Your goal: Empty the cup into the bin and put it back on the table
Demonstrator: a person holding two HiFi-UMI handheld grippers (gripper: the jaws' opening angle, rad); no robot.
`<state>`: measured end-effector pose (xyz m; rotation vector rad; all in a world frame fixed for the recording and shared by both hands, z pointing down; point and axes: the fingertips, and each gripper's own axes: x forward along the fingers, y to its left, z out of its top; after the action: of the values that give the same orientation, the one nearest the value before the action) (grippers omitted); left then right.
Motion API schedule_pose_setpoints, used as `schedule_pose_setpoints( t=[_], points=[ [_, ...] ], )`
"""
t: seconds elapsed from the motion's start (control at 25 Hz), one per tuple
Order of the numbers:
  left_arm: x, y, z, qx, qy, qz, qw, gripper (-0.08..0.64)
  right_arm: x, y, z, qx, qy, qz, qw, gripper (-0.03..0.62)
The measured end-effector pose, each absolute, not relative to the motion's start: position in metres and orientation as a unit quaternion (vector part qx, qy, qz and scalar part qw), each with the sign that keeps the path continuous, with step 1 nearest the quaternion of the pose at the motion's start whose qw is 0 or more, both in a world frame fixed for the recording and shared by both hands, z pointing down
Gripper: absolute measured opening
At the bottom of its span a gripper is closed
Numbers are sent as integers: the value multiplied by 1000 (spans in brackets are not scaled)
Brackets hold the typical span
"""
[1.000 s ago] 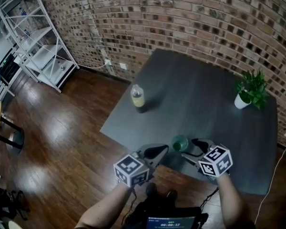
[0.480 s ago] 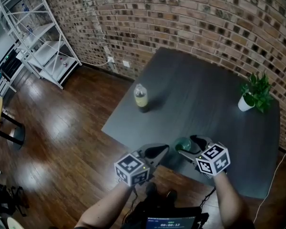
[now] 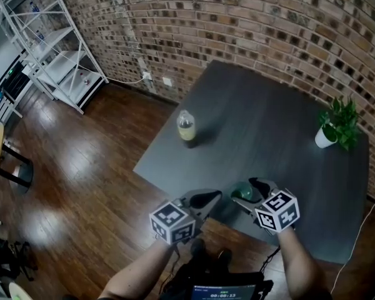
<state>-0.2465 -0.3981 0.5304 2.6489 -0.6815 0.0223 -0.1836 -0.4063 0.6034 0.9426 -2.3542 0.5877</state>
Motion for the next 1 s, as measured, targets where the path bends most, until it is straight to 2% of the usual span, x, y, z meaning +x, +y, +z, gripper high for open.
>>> schedule_pose_setpoints(
  t=[0.08,0.12,0.16,1.0],
  points=[
    [-248,-400,532,947,-246,10,205,-8,-182,-409,605,352,-873,216,260,347],
    [-248,-401,534,947,-247,12,205,-8,-182,-409,607,349,-873,217,260,404],
    [-248,-401,536,947,-247,13,205,-8,-184,-409,610,344,-874,218,264,432],
    [-256,-403,572,934,-276,34,225,-8,-187,-396,667,325,-881,202,279,431]
  ],
)
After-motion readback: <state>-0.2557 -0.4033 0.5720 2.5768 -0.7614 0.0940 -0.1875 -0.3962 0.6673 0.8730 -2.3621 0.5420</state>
